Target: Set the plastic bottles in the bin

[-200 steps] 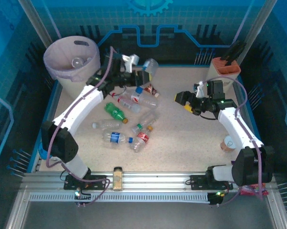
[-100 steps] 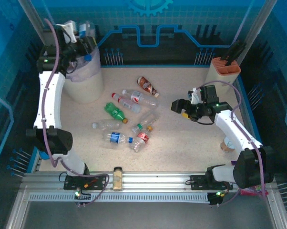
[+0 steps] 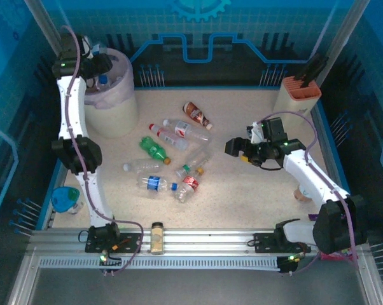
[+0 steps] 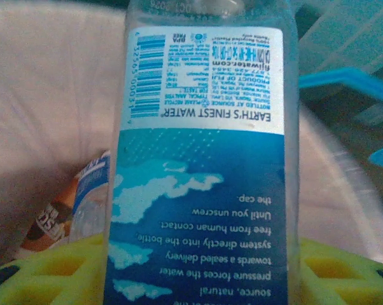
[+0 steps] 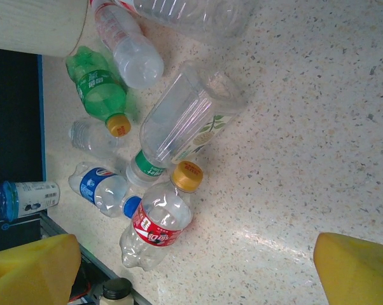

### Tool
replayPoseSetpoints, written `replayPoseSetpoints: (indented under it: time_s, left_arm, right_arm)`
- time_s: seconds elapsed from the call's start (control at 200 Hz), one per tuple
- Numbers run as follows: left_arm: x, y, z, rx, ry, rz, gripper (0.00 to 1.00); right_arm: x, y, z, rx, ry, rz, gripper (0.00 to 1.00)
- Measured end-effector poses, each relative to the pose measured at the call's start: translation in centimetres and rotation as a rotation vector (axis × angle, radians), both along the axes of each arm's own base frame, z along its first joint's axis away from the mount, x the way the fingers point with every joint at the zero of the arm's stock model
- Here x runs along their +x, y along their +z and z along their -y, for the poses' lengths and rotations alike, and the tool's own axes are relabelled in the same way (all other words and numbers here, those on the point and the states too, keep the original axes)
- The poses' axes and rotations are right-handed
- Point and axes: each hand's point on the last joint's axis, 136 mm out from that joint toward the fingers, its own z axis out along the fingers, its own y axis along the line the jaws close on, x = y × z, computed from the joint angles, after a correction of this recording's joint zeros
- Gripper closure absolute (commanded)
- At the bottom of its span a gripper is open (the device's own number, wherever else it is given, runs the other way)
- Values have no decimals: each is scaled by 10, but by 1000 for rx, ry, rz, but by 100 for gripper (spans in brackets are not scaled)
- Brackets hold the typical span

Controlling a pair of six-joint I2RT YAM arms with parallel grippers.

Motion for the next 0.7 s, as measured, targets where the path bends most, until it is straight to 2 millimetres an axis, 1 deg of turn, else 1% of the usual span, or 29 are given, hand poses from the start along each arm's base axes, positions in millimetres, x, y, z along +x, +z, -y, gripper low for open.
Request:
replayPoseSetpoints:
  time_s: [0.06, 0.11, 0.205, 0.25, 0.32, 0.365, 0.405, 0.505, 0.545, 0.7]
  left_arm:
    - [3, -20, -2, -2, 3, -46, 100]
    - [7, -22, -4, 10, 0, -40, 100]
    - [3, -33, -7, 22, 5, -82, 99]
    - [2, -39, -9, 24, 10, -100, 85]
    - [1, -48, -10, 29, 9, -122, 57]
    - [0, -53, -10, 33, 5, -134, 44]
    - [0, -56, -10, 33, 3, -144, 36]
    - [-1, -63, -10, 34, -3, -160, 19]
    - [-2, -64, -10, 34, -4, -163, 14]
    - [-3, -60, -8, 46, -23, -157, 2]
  right_arm:
    - [-1, -1, -2, -4, 5, 0, 5]
    - [-1, -1, -3, -12, 7, 2, 5]
    - [-3, -2, -6, -22, 12, 1, 4]
    - [-4, -3, -8, -26, 11, -2, 4]
    - [-6, -4, -12, -31, 12, -7, 4]
    - [-7, -4, -15, -32, 13, -9, 4]
    - [-7, -5, -19, -33, 14, -10, 4]
    - [-8, -9, -30, -35, 21, -22, 4]
    - [-8, -11, -33, -37, 19, -26, 4]
    - [-5, -17, -46, -43, -18, -41, 4]
